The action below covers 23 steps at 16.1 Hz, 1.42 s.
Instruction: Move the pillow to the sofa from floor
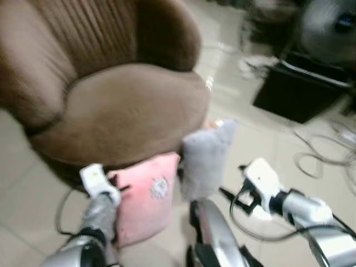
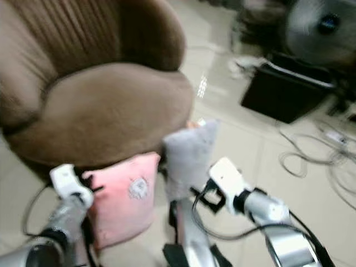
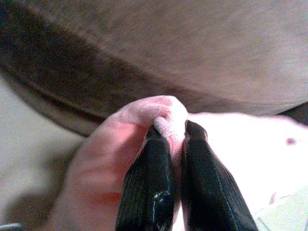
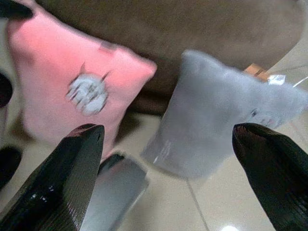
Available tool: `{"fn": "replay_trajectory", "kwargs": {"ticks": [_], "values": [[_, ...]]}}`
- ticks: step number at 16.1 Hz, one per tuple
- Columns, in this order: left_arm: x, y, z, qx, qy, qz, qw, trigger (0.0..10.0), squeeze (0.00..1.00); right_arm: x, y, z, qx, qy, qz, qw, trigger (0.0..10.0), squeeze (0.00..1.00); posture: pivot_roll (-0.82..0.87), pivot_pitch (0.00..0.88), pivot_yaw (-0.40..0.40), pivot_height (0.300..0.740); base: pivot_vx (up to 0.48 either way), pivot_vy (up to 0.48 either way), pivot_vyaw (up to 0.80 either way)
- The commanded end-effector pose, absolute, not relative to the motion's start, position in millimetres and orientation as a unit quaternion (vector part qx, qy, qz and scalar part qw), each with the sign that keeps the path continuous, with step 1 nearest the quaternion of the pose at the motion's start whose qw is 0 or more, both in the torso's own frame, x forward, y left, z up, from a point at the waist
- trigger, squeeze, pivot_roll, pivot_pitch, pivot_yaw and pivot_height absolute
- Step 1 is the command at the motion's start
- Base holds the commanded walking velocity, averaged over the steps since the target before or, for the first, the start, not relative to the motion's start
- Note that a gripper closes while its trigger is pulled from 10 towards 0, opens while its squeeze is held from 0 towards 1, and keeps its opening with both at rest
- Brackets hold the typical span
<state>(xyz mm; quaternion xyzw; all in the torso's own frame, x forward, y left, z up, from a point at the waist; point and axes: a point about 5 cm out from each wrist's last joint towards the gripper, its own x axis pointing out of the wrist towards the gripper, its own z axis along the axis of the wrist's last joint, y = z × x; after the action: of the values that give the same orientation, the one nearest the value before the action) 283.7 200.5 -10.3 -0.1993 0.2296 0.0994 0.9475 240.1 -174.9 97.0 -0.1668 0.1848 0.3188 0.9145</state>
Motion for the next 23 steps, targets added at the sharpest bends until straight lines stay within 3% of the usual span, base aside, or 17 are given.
{"fn": "replay_trajectory", "kwargs": {"ticks": [1,5,7,9,11,13,14,15,16,18,23], "values": [[292,192,-1,-0.187,0.199,0.070,0.959,0.0,0.00,247,-180,94,-0.154,0.176,0.295,0.926,10.0,0.00,-0.12,0.000,-0.054,0.539,0.000,0.000,0.00],[306,176,20,-0.165,0.121,0.003,0.979,0.0,0.00,269,-161,84,-0.120,0.153,0.283,0.939,10.0,0.00,0.03,0.000,-0.057,0.539,0.000,0.000,0.00],[317,180,51,-0.126,0.021,-0.003,0.992,0.0,0.00,282,-147,92,-0.104,0.121,0.282,0.946,10.0,0.00,0.07,0.000,-0.057,0.539,0.000,0.000,0.00],[320,182,103,-0.097,-0.102,-0.022,0.990,0.0,0.00,290,-146,103,-0.048,0.095,0.219,0.970,10.0,0.00,0.10,0.000,-0.036,0.539,0.000,0.000,0.00],[309,174,138,-0.073,-0.155,-0.058,0.984,0.0,0.00,291,-146,109,-0.038,0.078,0.179,0.980,10.0,0.00,0.10,0.000,-0.010,0.539,0.000,0.000,0.00],[306,167,179,-0.010,-0.204,-0.087,0.975,0.0,0.00,311,-143,128,-0.021,0.040,0.124,0.991,10.0,0.00,0.11,0.000,-0.001,0.539,0.000,0.000,0.00],[308,171,189,0.031,-0.174,-0.066,0.982,7.9,0.00,319,-139,139,0.027,0.017,0.091,0.995,10.0,0.00,0.11,0.000,0.002,0.543,0.000,0.000,0.00],[310,171,184,0.026,-0.148,-0.059,0.987,10.0,0.00,321,-135,142,0.030,0.014,0.090,0.995,10.0,0.00,0.11,0.000,-0.002,0.558,0.000,0.000,0.00],[308,161,177,0.017,-0.123,-0.091,0.988,10.0,0.00,325,-131,139,0.031,0.020,0.092,0.995,10.0,0.00,0.11,0.000,0.001,0.578,0.000,0.000,0.00],[309,168,177,0.049,-0.103,-0.065,0.991,10.0,0.00,329,-134,134,0.030,0.033,0.080,0.996,10.0,0.00,0.09,0.000,0.032,0.608,0.000,0.000,0.00],[313,161,186,0.060,-0.118,-0.077,0.988,10.0,0.00,338,-120,152,0.016,0.010,0.122,0.992,10.0,0.00,0.09,0.000,0.032,0.688,0.000,0.000,0.00]]}}
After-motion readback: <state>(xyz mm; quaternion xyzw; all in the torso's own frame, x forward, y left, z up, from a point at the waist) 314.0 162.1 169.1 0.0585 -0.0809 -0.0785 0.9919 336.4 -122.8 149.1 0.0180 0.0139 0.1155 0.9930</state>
